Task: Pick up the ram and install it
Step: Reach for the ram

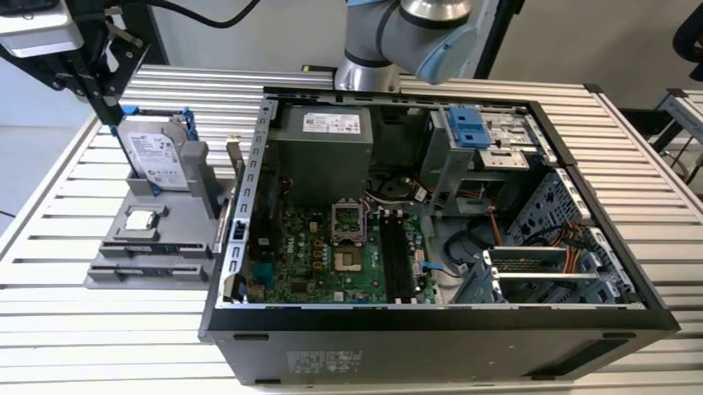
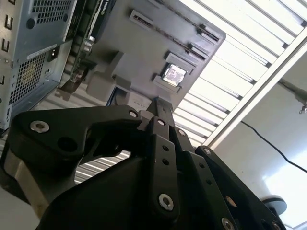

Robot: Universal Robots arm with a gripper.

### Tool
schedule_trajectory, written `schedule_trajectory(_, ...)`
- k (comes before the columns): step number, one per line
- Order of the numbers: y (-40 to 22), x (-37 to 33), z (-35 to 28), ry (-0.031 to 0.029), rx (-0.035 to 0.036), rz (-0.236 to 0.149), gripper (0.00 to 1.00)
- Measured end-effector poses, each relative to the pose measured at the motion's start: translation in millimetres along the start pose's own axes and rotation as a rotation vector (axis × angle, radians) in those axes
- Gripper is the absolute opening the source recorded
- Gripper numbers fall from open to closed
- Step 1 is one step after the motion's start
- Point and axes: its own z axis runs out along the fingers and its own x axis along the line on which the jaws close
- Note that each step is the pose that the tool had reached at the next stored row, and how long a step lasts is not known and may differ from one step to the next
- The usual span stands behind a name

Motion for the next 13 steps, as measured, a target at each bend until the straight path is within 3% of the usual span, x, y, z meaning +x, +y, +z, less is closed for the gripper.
schedule_trajectory(5,-3.2,-0.2,-0.1,0.001,-0.0002,-0.021,0.0)
schedule_trajectory(13,-13.4,-0.6,-0.5,0.002,-0.0004,-0.042,0.0)
